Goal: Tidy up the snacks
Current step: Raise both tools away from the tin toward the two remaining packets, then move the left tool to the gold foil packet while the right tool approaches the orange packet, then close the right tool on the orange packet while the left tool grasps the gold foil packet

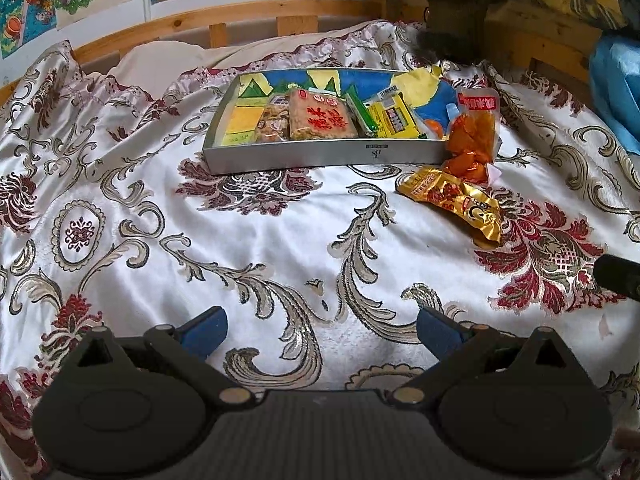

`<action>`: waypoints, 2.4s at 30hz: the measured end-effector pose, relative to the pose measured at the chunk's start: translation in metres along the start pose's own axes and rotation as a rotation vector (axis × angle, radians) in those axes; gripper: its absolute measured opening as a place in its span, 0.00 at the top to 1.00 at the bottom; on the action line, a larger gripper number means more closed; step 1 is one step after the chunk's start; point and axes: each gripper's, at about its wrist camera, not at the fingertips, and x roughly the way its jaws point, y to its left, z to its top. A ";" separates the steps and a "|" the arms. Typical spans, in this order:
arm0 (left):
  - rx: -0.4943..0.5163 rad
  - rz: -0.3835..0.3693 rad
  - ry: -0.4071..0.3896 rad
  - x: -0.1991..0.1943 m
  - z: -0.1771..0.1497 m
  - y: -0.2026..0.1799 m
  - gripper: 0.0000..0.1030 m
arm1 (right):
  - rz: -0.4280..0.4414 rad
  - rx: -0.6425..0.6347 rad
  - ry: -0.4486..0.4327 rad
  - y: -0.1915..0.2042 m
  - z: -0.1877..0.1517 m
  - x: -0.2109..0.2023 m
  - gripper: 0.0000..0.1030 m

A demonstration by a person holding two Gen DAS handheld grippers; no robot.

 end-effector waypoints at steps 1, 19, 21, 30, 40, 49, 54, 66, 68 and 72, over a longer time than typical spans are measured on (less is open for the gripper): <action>0.000 -0.004 0.004 0.001 0.001 -0.001 0.00 | -0.004 0.005 -0.001 -0.002 0.001 0.001 0.01; 0.029 -0.153 0.005 0.046 0.036 -0.036 0.00 | -0.064 0.077 0.019 -0.051 0.029 0.035 0.01; 0.060 -0.174 0.008 0.053 0.041 -0.041 0.00 | -0.061 0.067 0.022 -0.055 0.036 0.042 0.01; 0.181 -0.296 0.009 0.080 0.056 -0.056 0.00 | 0.128 0.000 0.067 -0.058 0.079 0.094 0.01; 0.282 -0.434 0.034 0.087 0.055 -0.067 0.00 | 0.280 0.029 0.204 -0.054 0.101 0.169 0.05; 0.337 -0.431 0.036 0.085 0.053 -0.072 0.00 | 0.327 0.029 0.277 -0.044 0.104 0.212 0.24; 0.347 -0.418 0.039 0.085 0.055 -0.072 0.00 | 0.307 -0.010 0.257 -0.038 0.103 0.209 0.46; 0.209 -0.440 0.038 0.079 0.056 -0.067 0.01 | 0.229 -0.010 0.240 -0.071 0.086 0.151 0.48; 0.163 -0.429 0.057 0.083 0.058 -0.068 0.01 | 0.207 -0.003 0.243 -0.082 0.080 0.139 0.48; 0.085 -0.365 0.074 0.088 0.067 -0.073 0.02 | 0.191 0.004 0.228 -0.096 0.068 0.116 0.48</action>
